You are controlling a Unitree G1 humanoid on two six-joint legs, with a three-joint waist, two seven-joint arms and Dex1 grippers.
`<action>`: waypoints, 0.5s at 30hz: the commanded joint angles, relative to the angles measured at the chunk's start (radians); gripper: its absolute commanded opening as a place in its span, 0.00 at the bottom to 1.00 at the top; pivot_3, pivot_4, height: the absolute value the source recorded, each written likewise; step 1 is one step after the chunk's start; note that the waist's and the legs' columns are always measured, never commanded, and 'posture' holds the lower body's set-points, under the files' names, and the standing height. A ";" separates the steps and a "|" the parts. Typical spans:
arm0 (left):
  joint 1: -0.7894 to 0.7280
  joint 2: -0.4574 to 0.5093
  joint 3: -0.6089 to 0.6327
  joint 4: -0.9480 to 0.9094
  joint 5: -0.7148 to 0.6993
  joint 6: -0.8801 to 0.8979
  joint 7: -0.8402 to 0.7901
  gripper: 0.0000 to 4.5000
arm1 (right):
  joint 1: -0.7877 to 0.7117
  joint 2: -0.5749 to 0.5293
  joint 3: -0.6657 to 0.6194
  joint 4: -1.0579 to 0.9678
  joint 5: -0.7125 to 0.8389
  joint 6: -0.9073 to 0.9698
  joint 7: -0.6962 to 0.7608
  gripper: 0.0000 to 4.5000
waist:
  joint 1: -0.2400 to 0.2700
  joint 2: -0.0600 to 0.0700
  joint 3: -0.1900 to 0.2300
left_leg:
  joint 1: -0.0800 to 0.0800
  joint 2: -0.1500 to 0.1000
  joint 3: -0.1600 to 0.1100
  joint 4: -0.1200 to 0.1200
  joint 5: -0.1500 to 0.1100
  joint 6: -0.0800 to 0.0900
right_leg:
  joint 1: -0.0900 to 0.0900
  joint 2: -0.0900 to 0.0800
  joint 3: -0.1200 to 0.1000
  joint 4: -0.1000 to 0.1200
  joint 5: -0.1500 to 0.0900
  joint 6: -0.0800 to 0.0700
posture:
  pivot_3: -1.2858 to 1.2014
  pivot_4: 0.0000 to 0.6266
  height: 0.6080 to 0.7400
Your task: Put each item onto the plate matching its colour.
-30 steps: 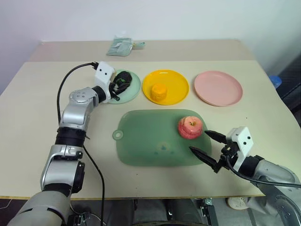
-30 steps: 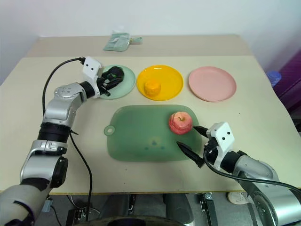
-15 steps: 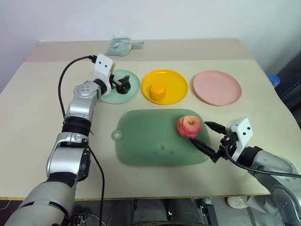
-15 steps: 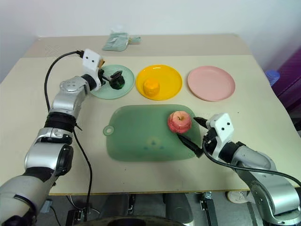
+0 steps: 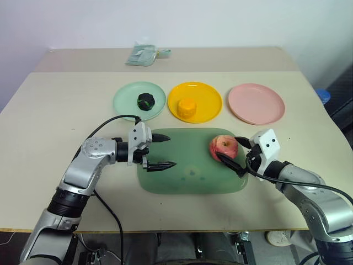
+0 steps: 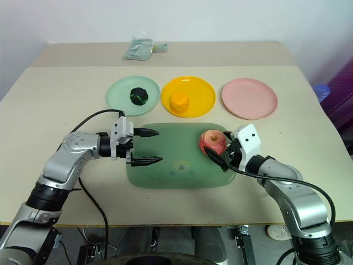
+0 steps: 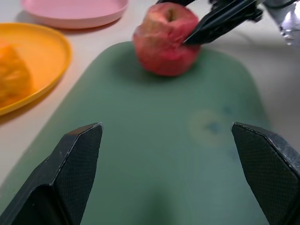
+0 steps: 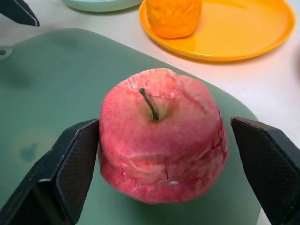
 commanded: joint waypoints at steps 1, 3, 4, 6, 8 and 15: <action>0.007 0.003 0.019 -0.024 -0.015 -0.002 0.010 1.00 | -0.017 0.011 -0.021 -0.010 0.003 -0.013 0.001 0.81 | -0.001 0.000 0.000 | 0.000 0.000 0.000 0.000 0.000 0.000 | 0.000 0.000 0.000 0.000 0.000 0.000 | 0.52 0.24 1.00; 0.017 0.004 0.021 -0.021 -0.013 -0.007 0.015 1.00 | -0.026 0.021 -0.039 -0.027 0.020 -0.012 -0.002 0.66 | -0.001 0.000 0.000 | 0.000 0.000 0.000 0.000 0.000 0.000 | 0.000 0.000 0.000 0.000 0.000 0.000 | 0.52 0.24 1.00; 0.022 0.005 0.021 -0.021 -0.010 -0.011 0.017 1.00 | -0.030 0.025 -0.046 -0.031 0.029 -0.009 -0.003 0.66 | -0.001 0.000 0.000 | 0.000 0.000 0.000 0.000 0.000 0.000 | 0.000 0.000 0.000 0.000 0.000 0.000 | 0.52 0.24 1.00; 0.040 0.007 0.023 -0.005 0.000 -0.035 0.020 1.00 | -0.051 0.031 -0.063 -0.031 0.041 -0.005 -0.010 0.66 | -0.003 0.000 0.000 | 0.000 0.000 0.000 0.000 0.000 0.000 | 0.000 0.000 0.000 0.000 0.000 0.000 | 0.52 0.24 1.00; 0.053 0.008 0.024 0.012 0.007 -0.056 0.021 1.00 | -0.073 0.032 -0.075 -0.026 0.043 -0.001 -0.018 0.66 | -0.002 0.000 0.000 | 0.000 0.001 -0.001 0.000 0.000 0.000 | -0.001 0.000 0.000 0.000 0.000 0.000 | 0.52 0.24 1.00; 0.076 -0.030 0.060 0.042 0.008 -0.108 0.092 1.00 | -0.414 0.033 -0.081 0.356 -0.142 -0.073 -0.172 0.66 | -0.003 0.000 0.000 | 0.000 0.000 -0.001 0.001 0.000 0.000 | -0.001 -0.001 0.001 0.000 0.000 0.000 | 0.52 0.24 1.00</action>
